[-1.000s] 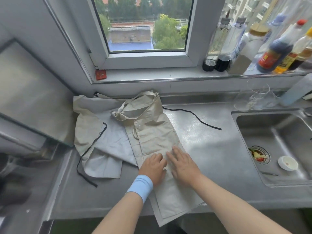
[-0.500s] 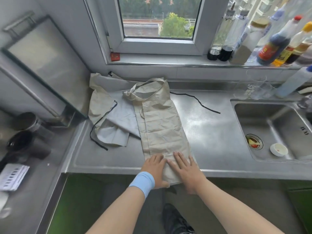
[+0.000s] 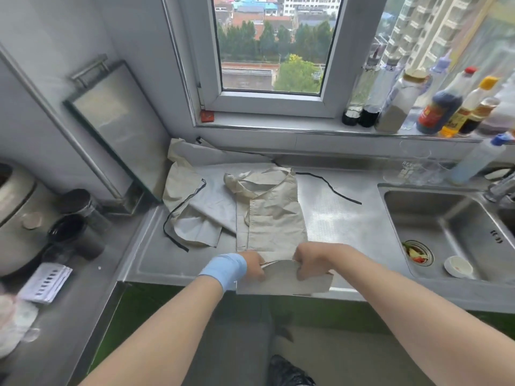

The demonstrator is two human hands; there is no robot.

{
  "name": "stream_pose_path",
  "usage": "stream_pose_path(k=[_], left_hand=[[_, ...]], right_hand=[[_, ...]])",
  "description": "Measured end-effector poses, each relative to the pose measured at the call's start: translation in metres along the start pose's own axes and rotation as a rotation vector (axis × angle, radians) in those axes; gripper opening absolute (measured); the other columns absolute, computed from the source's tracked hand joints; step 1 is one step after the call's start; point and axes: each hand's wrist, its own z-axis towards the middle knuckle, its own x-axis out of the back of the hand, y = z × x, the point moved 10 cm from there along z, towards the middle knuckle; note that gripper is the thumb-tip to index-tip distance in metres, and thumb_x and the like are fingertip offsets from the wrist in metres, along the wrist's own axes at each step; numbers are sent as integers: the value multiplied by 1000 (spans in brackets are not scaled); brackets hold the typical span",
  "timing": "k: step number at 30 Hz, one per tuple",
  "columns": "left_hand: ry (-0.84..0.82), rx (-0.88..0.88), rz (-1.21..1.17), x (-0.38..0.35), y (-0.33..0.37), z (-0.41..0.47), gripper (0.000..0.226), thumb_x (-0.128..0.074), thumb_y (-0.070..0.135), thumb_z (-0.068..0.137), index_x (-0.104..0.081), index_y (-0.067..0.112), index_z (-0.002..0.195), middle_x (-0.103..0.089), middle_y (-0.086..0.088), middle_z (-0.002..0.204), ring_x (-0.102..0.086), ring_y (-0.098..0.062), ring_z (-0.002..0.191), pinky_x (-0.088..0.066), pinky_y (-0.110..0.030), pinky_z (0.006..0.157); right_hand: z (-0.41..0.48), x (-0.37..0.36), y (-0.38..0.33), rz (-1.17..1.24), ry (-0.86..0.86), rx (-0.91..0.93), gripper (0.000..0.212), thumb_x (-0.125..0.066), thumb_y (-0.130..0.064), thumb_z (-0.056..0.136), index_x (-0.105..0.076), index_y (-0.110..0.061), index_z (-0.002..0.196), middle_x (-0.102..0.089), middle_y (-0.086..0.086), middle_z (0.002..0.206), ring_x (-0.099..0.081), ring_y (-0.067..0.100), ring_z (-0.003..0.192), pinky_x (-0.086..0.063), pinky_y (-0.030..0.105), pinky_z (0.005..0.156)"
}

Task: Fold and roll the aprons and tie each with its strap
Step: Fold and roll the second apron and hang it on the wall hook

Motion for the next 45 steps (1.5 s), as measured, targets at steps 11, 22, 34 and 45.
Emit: stream_pose_path(k=[11, 22, 34, 45], left_hand=[[438, 20, -163, 119, -28, 34, 14, -51, 16, 83, -60, 23, 75, -62, -1, 81, -58, -24, 83, -44, -24, 72], [534, -127, 215, 116, -27, 137, 42, -58, 21, 87, -51, 29, 127, -43, 2, 133, -42, -23, 121, -39, -35, 96], [660, 102, -261, 183, -95, 174, 25, -48, 15, 88, -63, 28, 103, -59, 3, 115, -58, -23, 106, -48, -33, 87], [514, 365, -408, 225, -153, 209, 66, -46, 17, 87, -24, 29, 149, -30, -9, 148, -50, -34, 122, -43, -38, 100]], right_hand=[[26, 118, 26, 42, 577, -8, 20, -45, -10, 79, -37, -18, 62, -45, -4, 66, -48, 28, 73, -34, 31, 55], [151, 116, 55, -192, 682, 9, 35, -70, -1, 70, -65, -17, 101, -60, 7, 91, -61, 32, 83, -43, 33, 65], [204, 186, 34, -59, 801, 191, 9, -65, -10, 72, -69, -17, 76, -61, 4, 77, -62, 33, 73, -34, 30, 56], [276, 221, 20, -307, 590, -45, 23, -49, -6, 88, -65, -12, 103, -63, 5, 105, -67, 28, 91, -36, 29, 61]])
